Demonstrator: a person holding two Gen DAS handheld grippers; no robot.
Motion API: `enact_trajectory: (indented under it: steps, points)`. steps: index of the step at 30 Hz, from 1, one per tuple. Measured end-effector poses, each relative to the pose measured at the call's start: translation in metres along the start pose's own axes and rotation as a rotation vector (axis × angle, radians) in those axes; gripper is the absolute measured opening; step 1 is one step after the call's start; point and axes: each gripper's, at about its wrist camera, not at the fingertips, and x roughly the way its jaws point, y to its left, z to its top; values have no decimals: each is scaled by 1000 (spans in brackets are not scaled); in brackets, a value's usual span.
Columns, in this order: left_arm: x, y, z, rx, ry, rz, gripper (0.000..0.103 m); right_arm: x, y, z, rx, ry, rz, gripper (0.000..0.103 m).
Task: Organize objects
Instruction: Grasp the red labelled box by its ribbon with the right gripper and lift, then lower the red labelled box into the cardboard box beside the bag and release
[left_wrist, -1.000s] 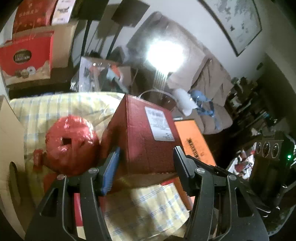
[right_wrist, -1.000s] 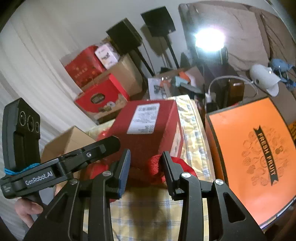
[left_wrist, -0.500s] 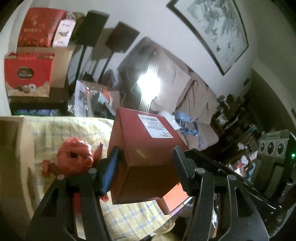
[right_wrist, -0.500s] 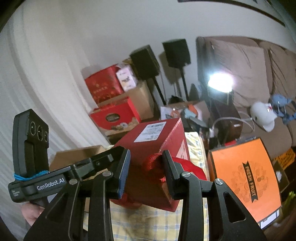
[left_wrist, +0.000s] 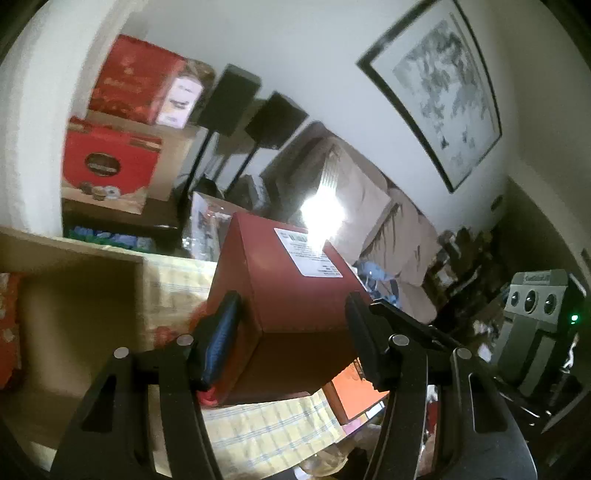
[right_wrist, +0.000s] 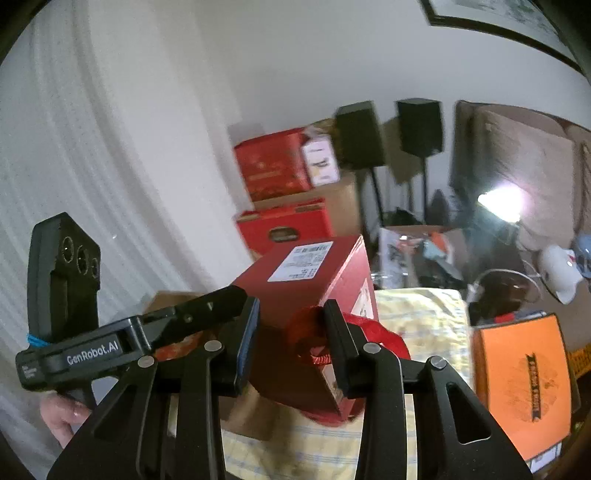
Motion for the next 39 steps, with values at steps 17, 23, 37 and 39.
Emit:
enact_trajectory:
  steps: [17, 23, 37, 39]
  points:
    - [-92, 109, 0, -129, -123, 122, 54, 79, 105, -24, -106, 114, 154, 37]
    - [-88, 139, -1, -179, -110, 142, 54, 99, 120, -28, -124, 147, 164, 37]
    - [-28, 215, -49, -349, 76, 116, 32, 172, 133, -71, -163, 327, 198, 4]
    - [-27, 220, -51, -354, 81, 120, 36, 174, 131, -75, -152, 341, 208, 4]
